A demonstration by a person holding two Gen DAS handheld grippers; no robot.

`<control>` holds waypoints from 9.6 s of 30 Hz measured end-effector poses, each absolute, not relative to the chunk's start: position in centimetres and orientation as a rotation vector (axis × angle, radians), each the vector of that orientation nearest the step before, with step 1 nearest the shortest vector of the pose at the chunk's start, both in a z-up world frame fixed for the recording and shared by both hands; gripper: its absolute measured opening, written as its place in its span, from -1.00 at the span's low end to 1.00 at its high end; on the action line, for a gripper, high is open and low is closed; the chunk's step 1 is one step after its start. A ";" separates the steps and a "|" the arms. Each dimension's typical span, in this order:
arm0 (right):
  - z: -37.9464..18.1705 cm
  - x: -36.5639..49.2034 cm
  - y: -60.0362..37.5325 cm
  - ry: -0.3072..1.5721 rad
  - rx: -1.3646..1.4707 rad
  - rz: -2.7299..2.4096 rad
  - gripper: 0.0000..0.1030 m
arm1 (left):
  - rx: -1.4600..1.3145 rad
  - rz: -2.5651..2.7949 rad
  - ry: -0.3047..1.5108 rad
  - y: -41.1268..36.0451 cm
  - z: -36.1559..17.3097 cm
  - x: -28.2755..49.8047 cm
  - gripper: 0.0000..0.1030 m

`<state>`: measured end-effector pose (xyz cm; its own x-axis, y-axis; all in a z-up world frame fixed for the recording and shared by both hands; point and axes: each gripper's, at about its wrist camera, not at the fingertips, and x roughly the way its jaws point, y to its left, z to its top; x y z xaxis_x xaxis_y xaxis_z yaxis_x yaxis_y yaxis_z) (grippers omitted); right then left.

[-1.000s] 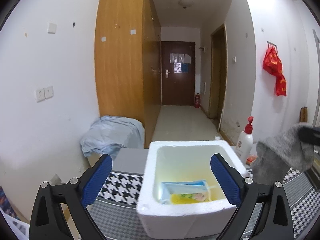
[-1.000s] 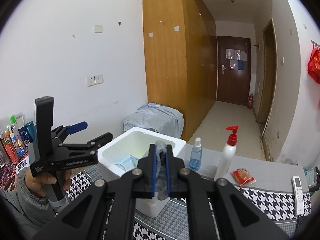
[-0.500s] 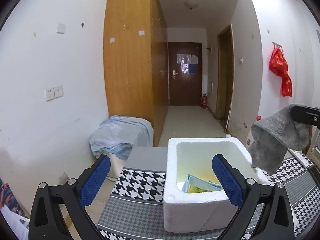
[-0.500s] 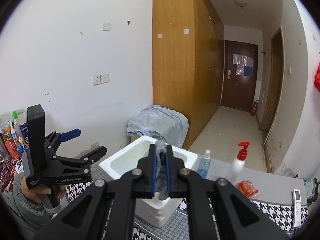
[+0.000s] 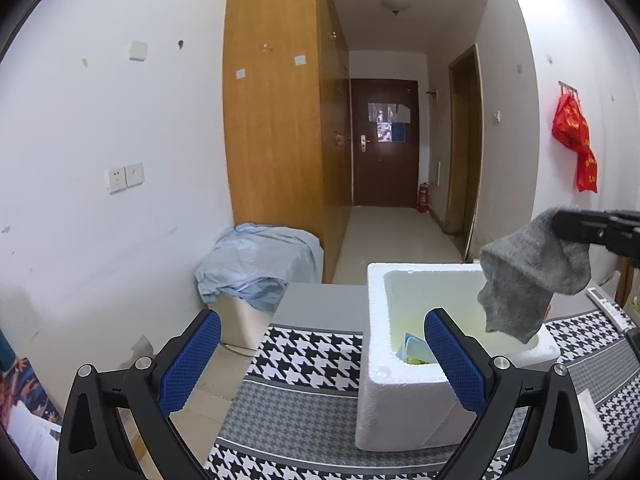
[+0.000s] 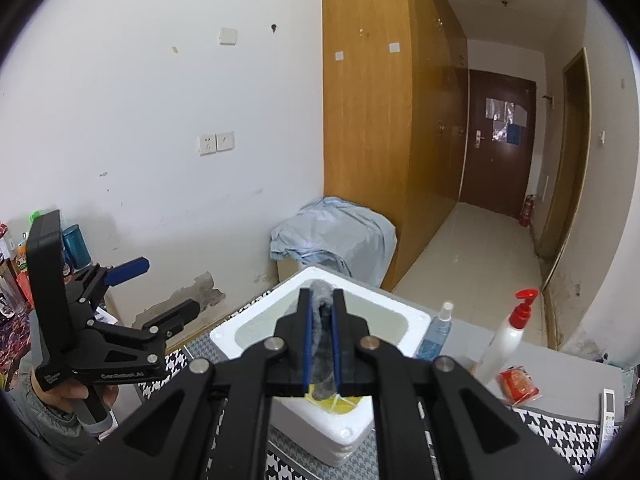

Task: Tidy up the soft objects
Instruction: 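Lower the grey sock into the foam box and open the right tool, then move both tools back toward the white cloth and foam roller, then grasp the white foam roller with the left tool while the right tool approaches the white cloth, then close the right tool on the white cloth and lift it, then carry the foam roller and white cloth over to the white foam box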

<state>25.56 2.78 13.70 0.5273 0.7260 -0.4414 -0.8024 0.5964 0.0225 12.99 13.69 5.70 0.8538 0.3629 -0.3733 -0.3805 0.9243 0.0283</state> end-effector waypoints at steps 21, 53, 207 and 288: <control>10.8 28.6 5.8 0.578 -0.254 0.916 -0.79 | -0.083 0.380 0.403 14.6 4.6 13.5 0.98; 10.5 26.8 3.8 0.569 -0.242 0.889 0.99 | -0.062 0.375 0.385 12.5 5.8 12.2 0.98; -7.0 24.0 -20.4 0.804 -0.021 0.517 0.99 | 0.167 -0.287 0.865 -13.0 -11.2 21.4 -0.55; -1.8 21.3 -16.2 0.660 -0.081 0.623 -0.84 | 0.027 -0.202 0.558 -6.1 -3.5 14.1 -0.64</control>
<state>21.27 -16.21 -1.84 0.6160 0.5155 -0.5957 -0.5653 0.8159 0.1215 14.14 -6.15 -3.46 0.8292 -0.1828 -0.5282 0.1976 0.9799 -0.0288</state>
